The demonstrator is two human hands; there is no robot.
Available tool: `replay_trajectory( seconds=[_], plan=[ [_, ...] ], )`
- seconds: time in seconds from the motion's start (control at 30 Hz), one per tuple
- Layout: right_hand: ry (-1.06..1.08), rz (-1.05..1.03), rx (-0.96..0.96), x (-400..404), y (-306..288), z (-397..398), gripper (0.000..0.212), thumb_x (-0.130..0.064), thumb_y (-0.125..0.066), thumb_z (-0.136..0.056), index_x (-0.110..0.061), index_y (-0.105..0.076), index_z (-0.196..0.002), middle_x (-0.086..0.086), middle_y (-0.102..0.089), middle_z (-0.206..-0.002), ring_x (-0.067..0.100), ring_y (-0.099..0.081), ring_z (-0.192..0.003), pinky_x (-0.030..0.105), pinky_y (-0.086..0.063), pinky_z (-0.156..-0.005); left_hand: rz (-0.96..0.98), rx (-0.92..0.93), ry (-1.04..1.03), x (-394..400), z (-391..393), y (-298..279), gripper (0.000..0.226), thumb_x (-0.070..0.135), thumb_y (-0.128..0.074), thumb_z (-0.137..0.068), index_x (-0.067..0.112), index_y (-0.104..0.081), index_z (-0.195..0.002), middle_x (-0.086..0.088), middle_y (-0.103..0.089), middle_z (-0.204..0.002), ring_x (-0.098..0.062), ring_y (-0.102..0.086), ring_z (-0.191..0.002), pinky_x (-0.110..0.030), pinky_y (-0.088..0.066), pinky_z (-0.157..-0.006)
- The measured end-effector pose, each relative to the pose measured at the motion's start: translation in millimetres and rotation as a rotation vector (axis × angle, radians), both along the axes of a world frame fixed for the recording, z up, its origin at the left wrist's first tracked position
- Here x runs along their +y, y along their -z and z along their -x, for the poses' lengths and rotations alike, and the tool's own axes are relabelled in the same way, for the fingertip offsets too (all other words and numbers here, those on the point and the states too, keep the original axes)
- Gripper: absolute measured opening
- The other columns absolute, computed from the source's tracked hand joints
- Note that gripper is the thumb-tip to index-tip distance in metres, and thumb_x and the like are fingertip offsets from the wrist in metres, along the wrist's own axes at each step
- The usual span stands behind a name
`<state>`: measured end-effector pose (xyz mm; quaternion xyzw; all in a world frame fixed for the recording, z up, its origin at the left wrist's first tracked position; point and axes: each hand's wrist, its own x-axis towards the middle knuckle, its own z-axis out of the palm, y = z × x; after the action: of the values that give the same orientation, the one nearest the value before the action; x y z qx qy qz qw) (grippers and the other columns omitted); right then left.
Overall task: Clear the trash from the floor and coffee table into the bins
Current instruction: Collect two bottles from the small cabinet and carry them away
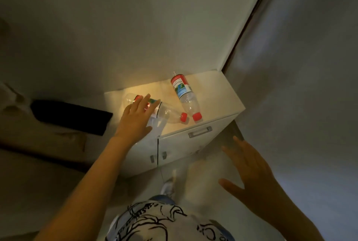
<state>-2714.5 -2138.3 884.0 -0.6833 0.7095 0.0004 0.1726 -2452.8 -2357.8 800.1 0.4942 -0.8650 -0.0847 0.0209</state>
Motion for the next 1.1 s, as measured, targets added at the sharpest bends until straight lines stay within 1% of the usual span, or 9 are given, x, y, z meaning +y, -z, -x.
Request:
replay_trajectory(
  seconds=[0.1, 0.2, 0.23, 0.37, 0.5, 0.6, 0.7, 0.8, 1.1],
  plan=[
    [0.027, -0.031, 0.006, -29.7, -0.2, 1.9, 0.084, -0.066, -0.049, -0.082, -0.035, -0.006, -0.147, -0.003, 0.010, -0.158, 0.018, 0.007, -0.146, 0.036, -0.006, -0.116, -0.002, -0.169, 0.069, -38.2, 8.1, 15.6, 0.092, 0.040, -0.064, -0.086, 0.031, 0.000, -0.151, -0.008, 0.000, -0.160, -0.030, -0.001, -0.146, -0.046, -0.009, -0.117],
    [-0.024, -0.069, 0.059, -51.0, -0.2, -0.1, 0.084, -0.070, -0.043, -0.082, -0.043, 0.014, -0.137, -0.006, 0.020, -0.155, 0.016, 0.012, -0.145, 0.035, -0.003, -0.117, 0.013, -0.179, 0.070, -48.0, 11.6, 28.7, 0.079, 0.050, -0.052, -0.090, 0.031, -0.006, -0.151, -0.007, -0.015, -0.158, -0.031, -0.011, -0.145, -0.050, -0.010, -0.116],
    [-0.046, -0.069, 0.053, -57.9, 0.2, -0.3, 0.083, -0.071, -0.043, -0.082, -0.043, 0.015, -0.134, -0.006, 0.020, -0.154, 0.016, 0.012, -0.145, 0.037, -0.005, -0.118, 0.019, -0.182, 0.043, -47.6, 12.4, 31.6, 0.075, 0.049, -0.051, -0.091, 0.033, -0.008, -0.151, -0.007, -0.021, -0.156, -0.031, -0.015, -0.144, -0.051, -0.011, -0.116],
    [-0.116, -0.117, 0.049, -88.6, 3.9, 3.2, 0.080, -0.070, -0.044, -0.081, -0.045, 0.010, -0.135, -0.008, 0.019, -0.154, 0.015, 0.014, -0.145, 0.042, -0.009, -0.119, -0.031, -0.237, -0.098, -41.6, 7.9, 37.7, 0.077, 0.038, -0.059, -0.090, 0.036, -0.009, -0.149, -0.007, -0.031, -0.149, -0.032, -0.025, -0.139, -0.056, -0.018, -0.112],
    [-0.207, -0.101, 0.060, -129.9, 13.2, 3.0, 0.084, -0.070, -0.050, -0.078, -0.041, -0.009, -0.145, -0.011, 0.009, -0.155, 0.013, 0.007, -0.144, 0.039, -0.006, -0.116, -0.080, -0.239, -0.203, -34.0, -8.8, 38.7, 0.082, 0.042, -0.060, -0.088, 0.035, -0.006, -0.149, -0.007, -0.036, -0.146, -0.030, -0.033, -0.133, -0.053, -0.027, -0.107],
    [-0.284, -0.155, 0.104, -172.5, 23.9, 6.3, 0.085, -0.061, -0.056, -0.082, -0.039, -0.007, -0.147, -0.013, 0.014, -0.154, 0.015, 0.011, -0.145, 0.043, 0.000, -0.116, -0.104, -0.240, -0.260, -25.8, -14.1, 38.7, 0.081, 0.040, -0.058, -0.090, 0.033, -0.003, -0.149, -0.010, -0.036, -0.145, -0.030, -0.034, -0.131, -0.050, -0.032, -0.105],
    [-0.360, -0.161, 0.232, -217.4, 35.1, 4.6, 0.083, -0.054, -0.057, -0.085, -0.034, -0.006, -0.148, -0.005, 0.006, -0.159, 0.019, 0.004, -0.146, 0.048, -0.006, -0.118, -0.104, -0.219, -0.340, -15.5, -12.1, 40.3, 0.082, 0.034, -0.058, -0.091, 0.031, -0.001, -0.150, -0.011, -0.036, -0.143, -0.030, -0.033, -0.129, -0.049, -0.032, -0.105],
    [-0.413, -0.163, 0.261, -250.6, 42.6, 0.3, 0.083, -0.048, -0.061, -0.085, -0.033, -0.008, -0.149, -0.003, 0.002, -0.158, 0.021, 0.001, -0.145, 0.049, -0.006, -0.117, -0.112, -0.215, -0.422, -5.5, -6.8, 41.8, 0.085, 0.034, -0.060, -0.089, 0.031, 0.000, -0.149, -0.011, -0.034, -0.144, -0.030, -0.032, -0.129, -0.050, -0.029, -0.105],
    [-0.703, -0.174, 0.363, -315.0, 60.3, 16.2, 0.089, -0.008, -0.062, -0.083, -0.036, -0.009, -0.149, -0.003, 0.007, -0.158, 0.023, 0.004, -0.146, 0.051, -0.001, -0.116, -0.149, -0.052, -0.722, 4.7, 9.7, 48.7, 0.078, 0.042, -0.059, -0.087, 0.033, -0.010, -0.147, -0.004, -0.034, -0.145, -0.026, -0.032, -0.130, -0.048, -0.024, -0.108]
  ],
)
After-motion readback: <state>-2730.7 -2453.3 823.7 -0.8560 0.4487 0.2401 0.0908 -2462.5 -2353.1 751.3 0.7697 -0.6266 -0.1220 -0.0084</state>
